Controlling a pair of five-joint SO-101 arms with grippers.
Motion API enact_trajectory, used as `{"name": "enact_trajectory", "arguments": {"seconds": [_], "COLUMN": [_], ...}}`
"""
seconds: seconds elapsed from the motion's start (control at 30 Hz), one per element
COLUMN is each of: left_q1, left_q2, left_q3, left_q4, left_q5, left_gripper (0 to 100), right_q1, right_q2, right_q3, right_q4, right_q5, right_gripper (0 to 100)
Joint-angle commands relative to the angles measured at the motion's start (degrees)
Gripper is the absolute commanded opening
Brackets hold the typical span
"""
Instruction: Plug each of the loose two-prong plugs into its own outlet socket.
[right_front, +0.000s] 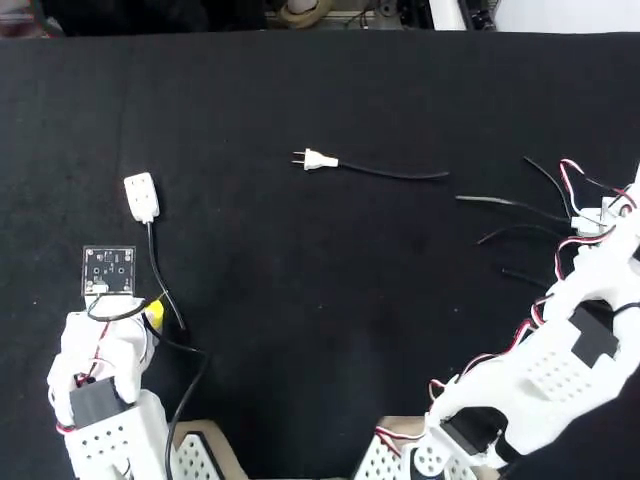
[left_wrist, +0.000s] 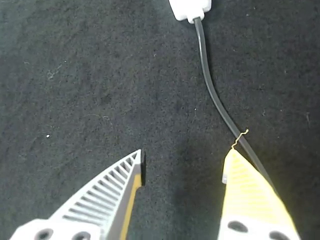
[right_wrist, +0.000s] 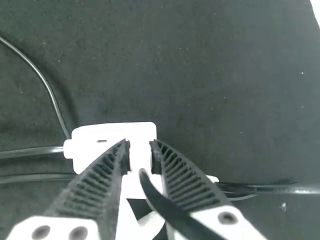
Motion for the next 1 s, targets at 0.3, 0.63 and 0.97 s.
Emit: {"name": "enact_trajectory", "arguments": {"seconds": [0.3, 0.63, 0.97], "left_q1": [0.04, 0.04, 0.04], "left_q2": [-0.53, -0.53, -0.53], "left_q3": [-0.31, -0.22, -0.22], "left_q4": [-0.44, -0.44, -0.44], "left_q5": [-0.62, -0.62, -0.62], "left_gripper": [26, 26, 26], "right_q1": [0.26, 0.35, -4.04], "right_q2": [-1.01, -9.89, -27.91], "right_q3": [-2.77, -2.68, -2.24], "right_q4": [6.33, 12.48, 27.43], "right_q5": [0.18, 0.18, 0.18], "right_gripper": [22.8, 25.1, 25.3]}}
